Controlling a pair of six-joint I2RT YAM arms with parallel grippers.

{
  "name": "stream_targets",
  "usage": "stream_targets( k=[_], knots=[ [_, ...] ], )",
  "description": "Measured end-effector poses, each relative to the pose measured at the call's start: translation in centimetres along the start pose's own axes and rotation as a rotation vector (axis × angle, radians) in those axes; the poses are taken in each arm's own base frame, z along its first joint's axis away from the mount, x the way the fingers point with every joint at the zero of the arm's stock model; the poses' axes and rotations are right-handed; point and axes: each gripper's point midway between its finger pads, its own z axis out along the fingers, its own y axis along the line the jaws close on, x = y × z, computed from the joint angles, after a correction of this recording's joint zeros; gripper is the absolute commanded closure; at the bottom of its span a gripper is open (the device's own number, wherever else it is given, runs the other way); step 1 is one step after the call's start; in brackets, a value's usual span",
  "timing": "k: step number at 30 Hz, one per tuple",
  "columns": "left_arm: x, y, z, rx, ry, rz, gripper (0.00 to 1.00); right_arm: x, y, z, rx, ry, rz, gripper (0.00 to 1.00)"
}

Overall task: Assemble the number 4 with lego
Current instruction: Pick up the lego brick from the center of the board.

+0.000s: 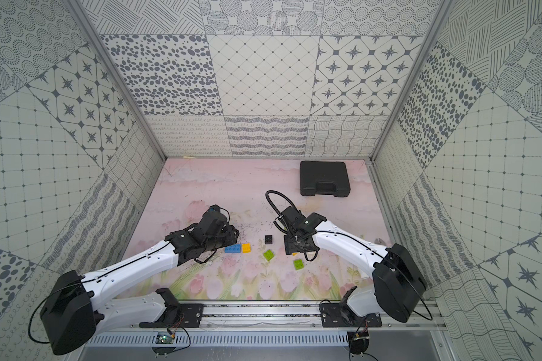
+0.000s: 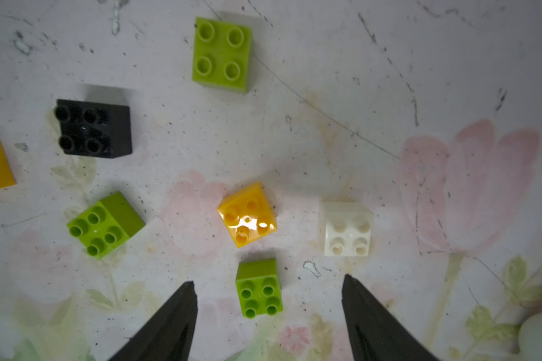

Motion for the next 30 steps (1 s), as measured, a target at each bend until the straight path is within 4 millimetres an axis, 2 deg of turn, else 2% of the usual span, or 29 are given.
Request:
stream_targets(
  k=[3,7,10,14,18,27,30],
  knots=[
    [0.1,0.5,0.1,-0.013,0.006,-0.029,0.53,-2.2,1.2,0.4,-0.001,-0.006,-0.028,0.23],
    [0.3,1.5,0.3,-0.035,0.014,-0.071,0.55,-6.2,2.9,1.2,-0.008,-0.043,-0.004,0.27],
    [0.6,2.1,0.4,-0.047,0.024,-0.095,0.56,-7.9,3.1,2.4,-0.016,-0.055,0.045,0.31],
    [1.0,2.7,0.6,-0.06,0.039,-0.117,0.57,-8.4,2.9,4.5,-0.012,-0.022,0.084,0.33],
    [1.4,3.3,0.5,-0.068,0.048,-0.128,0.57,-8.0,2.8,6.1,0.016,0.015,0.085,0.34],
    [2.3,4.2,0.8,-0.07,0.075,-0.145,0.59,-8.2,2.4,6.4,0.038,0.003,0.092,0.39],
    [2.5,4.3,0.9,-0.069,0.083,-0.151,0.6,-8.4,2.2,6.4,0.039,0.0,0.094,0.48]
  ],
)
